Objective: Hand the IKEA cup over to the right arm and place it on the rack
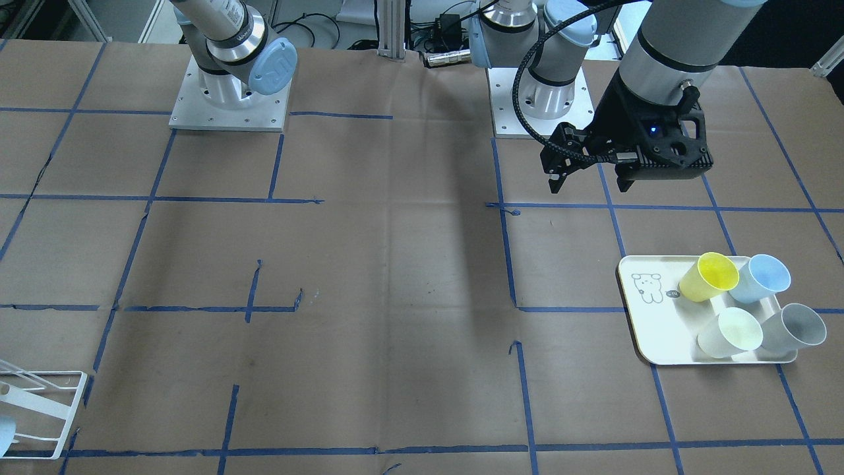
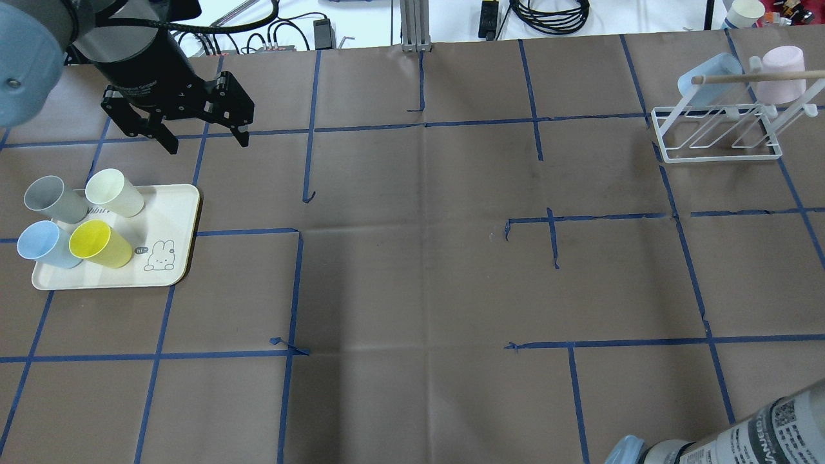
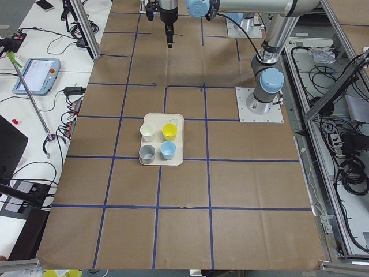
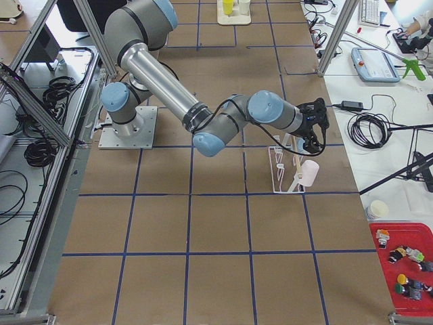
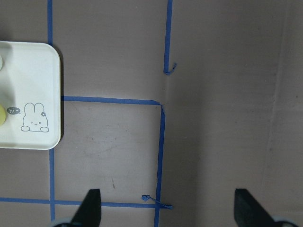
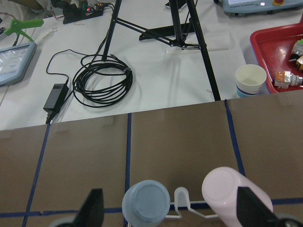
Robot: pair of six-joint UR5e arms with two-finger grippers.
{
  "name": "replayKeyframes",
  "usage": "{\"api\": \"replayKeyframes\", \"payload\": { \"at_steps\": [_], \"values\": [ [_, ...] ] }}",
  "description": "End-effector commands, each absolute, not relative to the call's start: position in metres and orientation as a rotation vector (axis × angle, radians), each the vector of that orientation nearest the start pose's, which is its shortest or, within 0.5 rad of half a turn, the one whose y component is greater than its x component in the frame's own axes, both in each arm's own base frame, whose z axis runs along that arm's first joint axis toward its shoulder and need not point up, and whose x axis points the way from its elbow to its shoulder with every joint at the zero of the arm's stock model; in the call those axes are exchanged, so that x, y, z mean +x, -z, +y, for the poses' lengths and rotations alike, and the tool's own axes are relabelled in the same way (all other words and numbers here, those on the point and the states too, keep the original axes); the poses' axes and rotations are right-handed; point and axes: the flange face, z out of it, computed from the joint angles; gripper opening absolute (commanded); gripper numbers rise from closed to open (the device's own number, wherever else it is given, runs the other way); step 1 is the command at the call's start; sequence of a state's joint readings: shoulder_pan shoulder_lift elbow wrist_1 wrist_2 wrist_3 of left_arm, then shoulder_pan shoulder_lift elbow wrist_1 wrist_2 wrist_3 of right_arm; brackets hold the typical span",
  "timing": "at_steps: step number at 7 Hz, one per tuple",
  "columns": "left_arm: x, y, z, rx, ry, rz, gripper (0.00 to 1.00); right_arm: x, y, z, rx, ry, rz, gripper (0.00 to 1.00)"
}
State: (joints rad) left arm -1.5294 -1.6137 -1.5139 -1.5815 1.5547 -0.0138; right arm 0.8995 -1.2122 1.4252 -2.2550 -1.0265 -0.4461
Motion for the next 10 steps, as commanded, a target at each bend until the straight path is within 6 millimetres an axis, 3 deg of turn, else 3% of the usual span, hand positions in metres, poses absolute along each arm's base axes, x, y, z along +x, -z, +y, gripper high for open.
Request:
{"api": "replayKeyframes", "payload": {
  "at_steps": [1,2,3,4,5,6,9,10],
  "values": [
    [-0.114,-0.494,-0.516,-0.087,0.008,3.157,0.99,-0.183,-0.484,-0.618,0.062,0.719,2.919,1.0],
    [-0.114,-0.493,-0.516,-0.087,0.005,3.157,0.99,-0.129,-0.503,-0.607,-0.019,0.61,3.003,1.0],
    [-0.114,-0.493,-0.516,-0.087,0.005,3.156,0.99,-0.081,-0.499,-0.593,-0.092,0.383,3.021,1.0],
    [-0.114,-0.494,-0.516,-0.087,0.008,3.157,0.99,-0.045,-0.486,-0.581,-0.152,0.151,2.996,1.0],
    [-0.114,-0.493,-0.516,-0.087,0.005,3.157,0.99,-0.011,-0.488,-0.565,-0.214,-0.018,2.96,1.0],
    [-0.114,-0.493,-0.516,-0.087,0.005,3.157,0.99,0.016,-0.499,-0.547,-0.264,-0.1,2.935,1.0],
    [-0.114,-0.494,-0.516,-0.087,0.008,3.157,0.99,0.104,-0.539,-0.502,-0.47,-0.063,2.929,1.0],
    [-0.114,-0.494,-0.516,-0.087,0.008,3.157,0.99,0.122,-0.54,-0.494,-0.362,-0.077,2.95,1.0]
  ]
}}
